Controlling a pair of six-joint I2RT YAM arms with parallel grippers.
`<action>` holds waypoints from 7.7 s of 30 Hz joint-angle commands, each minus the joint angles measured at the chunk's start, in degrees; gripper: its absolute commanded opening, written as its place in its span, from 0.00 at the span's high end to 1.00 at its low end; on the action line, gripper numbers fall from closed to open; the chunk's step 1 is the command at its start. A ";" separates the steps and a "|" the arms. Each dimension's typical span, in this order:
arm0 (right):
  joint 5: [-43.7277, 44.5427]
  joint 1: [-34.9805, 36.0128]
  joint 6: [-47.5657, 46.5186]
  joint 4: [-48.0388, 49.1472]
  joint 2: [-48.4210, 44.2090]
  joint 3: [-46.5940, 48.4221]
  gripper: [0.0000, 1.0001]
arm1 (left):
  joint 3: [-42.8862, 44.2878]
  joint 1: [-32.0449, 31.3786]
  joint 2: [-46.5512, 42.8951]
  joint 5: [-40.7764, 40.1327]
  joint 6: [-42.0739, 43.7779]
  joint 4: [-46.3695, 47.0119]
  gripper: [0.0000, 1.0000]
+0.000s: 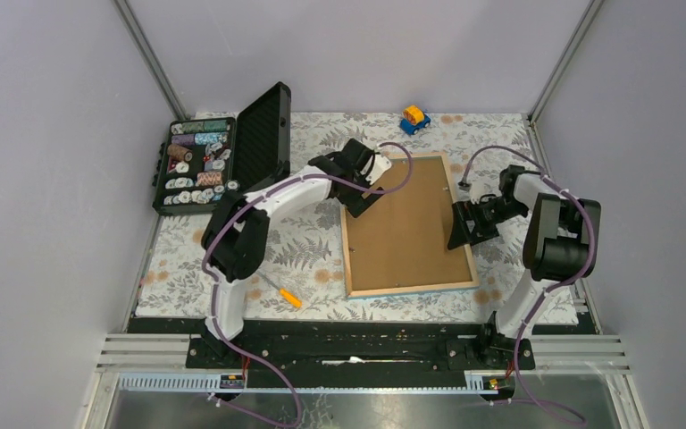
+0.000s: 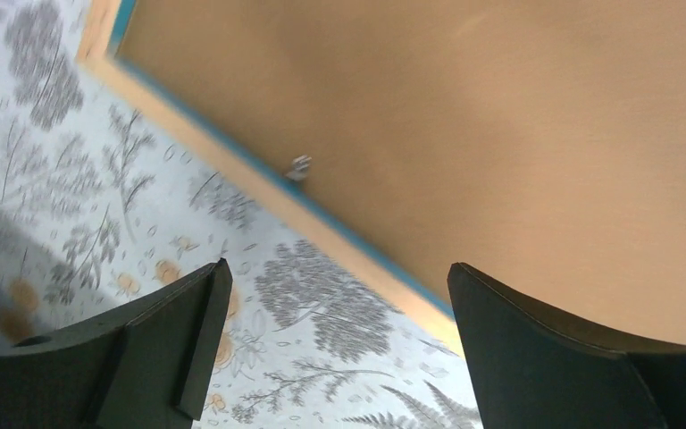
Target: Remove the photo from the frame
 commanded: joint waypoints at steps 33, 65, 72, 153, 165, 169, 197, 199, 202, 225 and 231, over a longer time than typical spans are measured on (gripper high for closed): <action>-10.57 8.72 10.75 -1.64 -17.29 4.18 0.00 | -59.04 1.17 -48.05 17.24 56.89 -10.00 0.12; -30.96 20.11 30.46 12.61 -20.79 4.45 0.00 | -34.11 1.52 -50.44 47.71 3.34 0.68 1.00; -29.92 31.29 36.66 21.87 -25.51 2.21 0.00 | -30.43 1.56 -46.59 48.75 -8.79 8.38 1.00; -29.90 40.70 47.46 27.57 -24.70 5.43 0.45 | -32.53 5.04 -44.88 65.61 -10.12 4.90 1.00; -30.46 41.87 47.94 28.63 -22.83 4.77 0.54 | -30.25 3.57 -43.27 64.88 -9.48 3.71 1.00; -30.87 42.22 47.97 28.63 -22.90 3.93 0.56 | -29.27 3.37 -43.04 64.79 -9.27 2.96 1.00; -30.09 44.67 40.91 17.91 -21.46 7.93 0.65 | -28.05 2.19 -41.09 64.62 -6.98 0.99 1.00; -29.74 44.67 41.32 17.90 -21.65 8.17 0.65 | -28.02 2.14 -41.49 64.38 -6.79 1.05 1.00; -28.76 44.65 41.58 17.88 -21.83 8.54 0.71 | -28.07 2.05 -42.07 64.33 -6.84 1.04 0.97; -1.33 29.28 22.48 -3.22 -23.06 17.11 1.00 | -27.68 3.07 -47.65 35.06 4.82 -1.21 0.01; 7.30 28.02 24.46 -1.90 -24.33 17.83 1.00 | -28.84 3.01 -46.44 25.29 -1.34 4.10 0.01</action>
